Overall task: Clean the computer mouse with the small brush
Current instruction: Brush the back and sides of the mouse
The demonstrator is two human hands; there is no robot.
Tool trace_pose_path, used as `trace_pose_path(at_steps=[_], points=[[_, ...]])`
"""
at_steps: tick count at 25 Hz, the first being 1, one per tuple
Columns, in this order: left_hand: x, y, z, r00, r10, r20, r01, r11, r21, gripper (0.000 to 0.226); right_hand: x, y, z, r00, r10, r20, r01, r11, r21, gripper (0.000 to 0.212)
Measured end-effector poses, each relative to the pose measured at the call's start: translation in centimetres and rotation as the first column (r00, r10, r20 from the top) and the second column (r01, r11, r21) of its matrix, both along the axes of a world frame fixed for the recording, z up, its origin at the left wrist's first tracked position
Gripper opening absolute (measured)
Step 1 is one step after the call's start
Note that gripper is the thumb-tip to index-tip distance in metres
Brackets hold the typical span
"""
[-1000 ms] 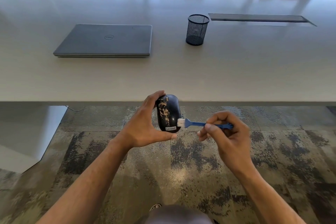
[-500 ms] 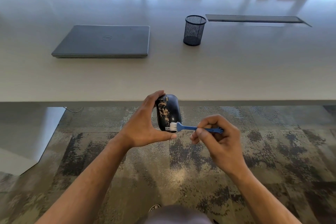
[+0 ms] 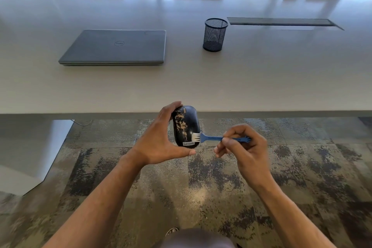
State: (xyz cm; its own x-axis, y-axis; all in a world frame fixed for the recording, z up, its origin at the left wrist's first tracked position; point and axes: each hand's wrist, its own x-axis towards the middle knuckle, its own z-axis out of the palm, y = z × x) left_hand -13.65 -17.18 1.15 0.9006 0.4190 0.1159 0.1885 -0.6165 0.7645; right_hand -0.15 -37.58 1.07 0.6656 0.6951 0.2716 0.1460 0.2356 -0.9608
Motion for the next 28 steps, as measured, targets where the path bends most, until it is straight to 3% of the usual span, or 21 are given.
trace_pose_path(at_steps=[4,9,13,21,25,28], points=[[-0.4,0.3,-0.1,1.0,0.011,-0.002,-0.011,1.0,-0.013,0.122,1.3,-1.0,-0.4,0.995,-0.071,-0.072,0.07,0.997,-0.01,0.011],[-0.2,0.2,0.0,1.0,-0.005,0.001,0.005,1.0,-0.01,0.122,0.0,-0.4,-0.3,0.993,0.117,-0.019,-0.117,0.993,0.022,0.003],[-0.4,0.5,0.2,1.0,0.012,-0.005,-0.012,1.0,-0.008,0.122,0.8,-1.0,-0.5,1.0,0.006,-0.029,-0.006,1.0,-0.014,0.009],[-0.4,0.4,0.4,1.0,0.008,-0.007,-0.008,1.0,0.002,0.121,-0.2,0.9,0.7,0.997,0.049,0.065,-0.048,0.999,-0.006,0.006],[-0.8,0.9,0.2,1.0,0.03,-0.007,-0.03,1.0,-0.005,0.122,0.9,0.0,0.2,0.998,-0.06,0.012,0.061,0.996,-0.067,0.014],[-1.0,0.9,0.1,1.0,0.02,-0.016,-0.02,1.0,0.005,0.121,1.2,0.5,1.1,0.997,-0.051,-0.051,0.049,0.998,-0.037,0.004]])
